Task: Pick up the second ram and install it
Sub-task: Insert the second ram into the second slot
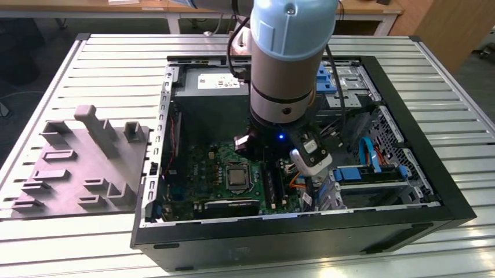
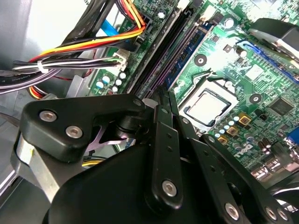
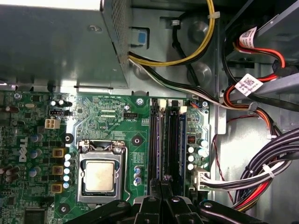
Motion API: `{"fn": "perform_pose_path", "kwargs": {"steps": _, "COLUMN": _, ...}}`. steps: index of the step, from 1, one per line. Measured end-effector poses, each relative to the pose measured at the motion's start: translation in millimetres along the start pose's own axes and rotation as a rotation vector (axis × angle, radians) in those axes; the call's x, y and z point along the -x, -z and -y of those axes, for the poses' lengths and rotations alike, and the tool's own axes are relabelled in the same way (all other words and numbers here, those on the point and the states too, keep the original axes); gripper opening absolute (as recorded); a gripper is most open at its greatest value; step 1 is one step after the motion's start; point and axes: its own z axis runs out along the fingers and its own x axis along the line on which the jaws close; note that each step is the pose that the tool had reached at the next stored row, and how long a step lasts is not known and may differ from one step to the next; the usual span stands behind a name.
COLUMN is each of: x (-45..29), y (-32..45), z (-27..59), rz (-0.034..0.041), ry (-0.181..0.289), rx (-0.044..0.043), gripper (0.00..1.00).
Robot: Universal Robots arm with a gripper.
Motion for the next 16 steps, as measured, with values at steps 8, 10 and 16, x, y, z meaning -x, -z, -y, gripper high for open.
{"fn": "perform_pose_path", "kwargs": {"steps": 8, "x": -0.3, "y": -0.7, "z": 0.1, "rz": 0.0, "ry": 0.0, "rx": 0.0009, "gripper": 0.11}}
{"fn": "perform_pose_path", "kwargs": {"steps": 10, "x": -0.3, "y": -0.6, "z": 0.1, "rz": 0.0002, "ry": 0.0, "rx": 0.0022, "gripper": 0.11}}
{"fn": "perform_pose_path", "kwargs": {"steps": 16, "x": -0.3, "y": -0.4, "z": 0.0, "rz": 0.0004, "ry": -0.001, "rx": 0.0121, "gripper": 0.11}}
